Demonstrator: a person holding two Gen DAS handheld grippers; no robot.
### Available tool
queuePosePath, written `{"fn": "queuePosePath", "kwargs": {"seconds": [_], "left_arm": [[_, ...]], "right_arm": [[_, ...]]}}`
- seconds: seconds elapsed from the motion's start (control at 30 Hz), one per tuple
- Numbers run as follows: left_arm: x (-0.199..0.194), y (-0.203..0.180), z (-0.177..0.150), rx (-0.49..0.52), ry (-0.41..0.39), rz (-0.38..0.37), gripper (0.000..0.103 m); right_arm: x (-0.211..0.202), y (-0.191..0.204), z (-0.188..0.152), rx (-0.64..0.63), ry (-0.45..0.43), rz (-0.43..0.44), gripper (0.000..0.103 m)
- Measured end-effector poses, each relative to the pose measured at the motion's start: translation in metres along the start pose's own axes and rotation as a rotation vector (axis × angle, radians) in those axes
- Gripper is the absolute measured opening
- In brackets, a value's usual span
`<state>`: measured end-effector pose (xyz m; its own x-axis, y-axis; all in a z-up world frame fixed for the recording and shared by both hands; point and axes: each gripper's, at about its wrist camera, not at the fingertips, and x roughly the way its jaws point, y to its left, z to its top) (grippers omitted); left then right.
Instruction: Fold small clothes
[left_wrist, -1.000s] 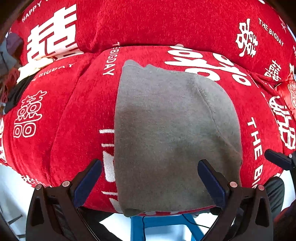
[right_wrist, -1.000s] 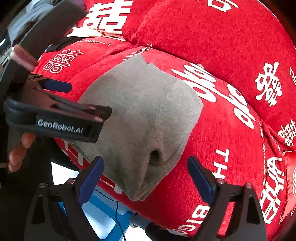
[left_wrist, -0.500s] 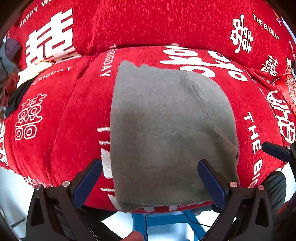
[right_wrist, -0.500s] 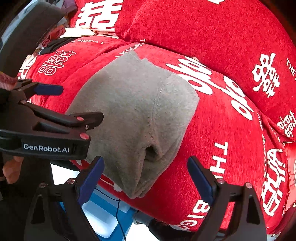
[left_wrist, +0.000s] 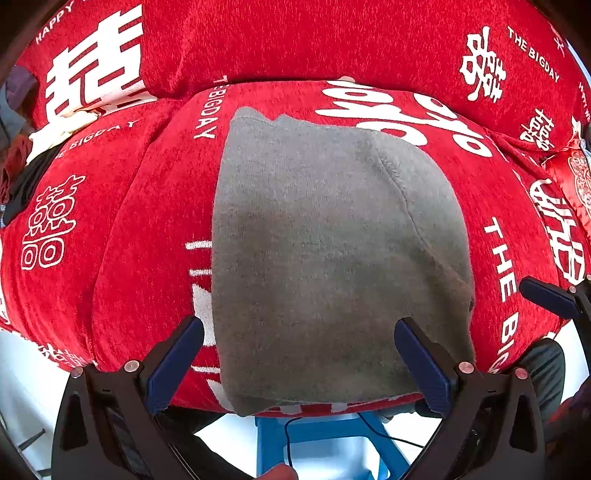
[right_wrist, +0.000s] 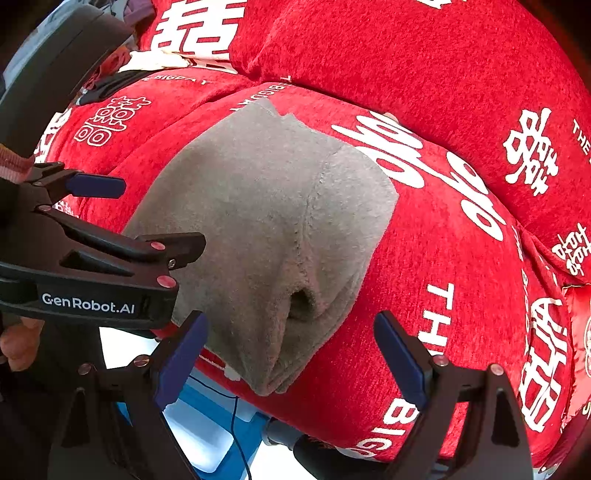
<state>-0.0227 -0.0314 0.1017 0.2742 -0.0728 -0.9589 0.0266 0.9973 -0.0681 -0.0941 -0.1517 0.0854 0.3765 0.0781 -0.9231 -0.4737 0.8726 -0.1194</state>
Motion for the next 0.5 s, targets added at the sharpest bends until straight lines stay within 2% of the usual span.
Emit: {"fn": "queuePosePath", "kwargs": {"seconds": [0.5], "left_arm": [[0.0049, 0.0019, -0.0017, -0.003, 0.02, -0.01, 0.103]], "right_arm": [[0.0004, 0.0007, 0.0007, 0.002, 0.0, -0.001, 0.093]]}}
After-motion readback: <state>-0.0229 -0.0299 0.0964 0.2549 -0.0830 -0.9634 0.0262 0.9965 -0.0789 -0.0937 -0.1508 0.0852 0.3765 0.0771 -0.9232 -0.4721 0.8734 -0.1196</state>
